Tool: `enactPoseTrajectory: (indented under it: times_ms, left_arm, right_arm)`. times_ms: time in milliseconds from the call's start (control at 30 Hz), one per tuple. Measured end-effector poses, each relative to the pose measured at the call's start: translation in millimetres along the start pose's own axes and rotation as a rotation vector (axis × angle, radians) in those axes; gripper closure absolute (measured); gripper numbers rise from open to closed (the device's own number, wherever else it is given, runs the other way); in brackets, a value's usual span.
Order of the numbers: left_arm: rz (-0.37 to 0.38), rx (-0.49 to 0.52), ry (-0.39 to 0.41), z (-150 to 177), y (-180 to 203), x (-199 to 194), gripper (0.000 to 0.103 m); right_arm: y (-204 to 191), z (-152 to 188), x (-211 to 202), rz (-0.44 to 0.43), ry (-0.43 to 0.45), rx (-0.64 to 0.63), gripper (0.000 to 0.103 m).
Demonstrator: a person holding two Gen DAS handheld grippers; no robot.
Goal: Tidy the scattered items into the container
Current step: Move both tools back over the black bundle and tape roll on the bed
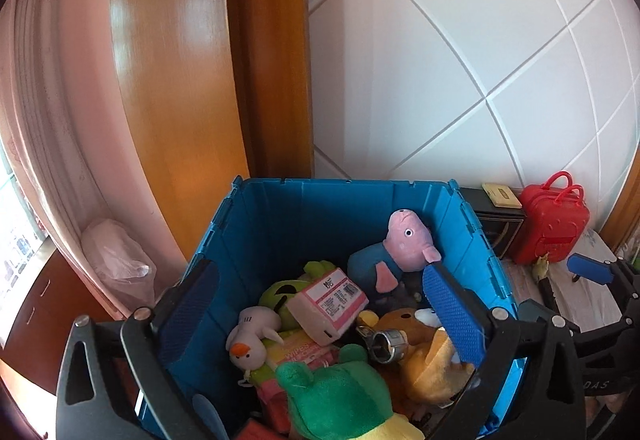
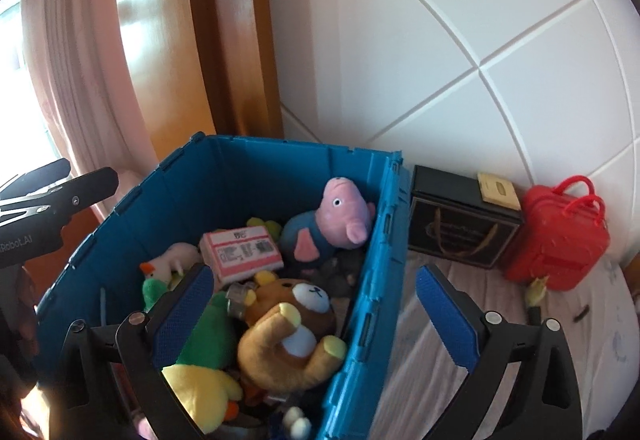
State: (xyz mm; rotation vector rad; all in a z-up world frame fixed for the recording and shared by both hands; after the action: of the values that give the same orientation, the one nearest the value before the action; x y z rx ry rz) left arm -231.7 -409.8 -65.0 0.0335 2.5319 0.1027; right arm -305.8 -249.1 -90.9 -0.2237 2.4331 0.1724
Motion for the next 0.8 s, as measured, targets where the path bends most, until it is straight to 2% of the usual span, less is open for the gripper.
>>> enactPoseTrajectory:
  times_ms: [300,633,800]
  left_arm:
    - [0.096,0.112,-0.025,10.8,109.7,-3.4,0.0]
    - [0.179,0.181,-0.082,33.0,248.8,21.3,0.0]
    - [0.208,0.206,-0.118,49.0,320.7,41.2,0.0]
  right_arm:
    - [102.2,51.4,-17.6,0.083,-0.023,0.095,0.0]
    - [249.2,114.5,-36.6,0.207,-0.071,0.185,0.0]
    - [327.9,147.0,-31.1,0.255,-0.112,0.221,0.0]
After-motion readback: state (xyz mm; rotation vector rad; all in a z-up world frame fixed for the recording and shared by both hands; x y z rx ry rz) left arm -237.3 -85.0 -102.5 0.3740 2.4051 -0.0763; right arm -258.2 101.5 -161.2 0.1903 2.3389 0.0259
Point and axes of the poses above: each gripper's, at about its wrist camera, not at the fingertips, and x roughly the way its jaws point, y to its right, z to its underside, the point moved 10 cm from there along x, roughly the way its jaws point, and after that the axes turned 10 degrees about z, right-handed, at the moved point
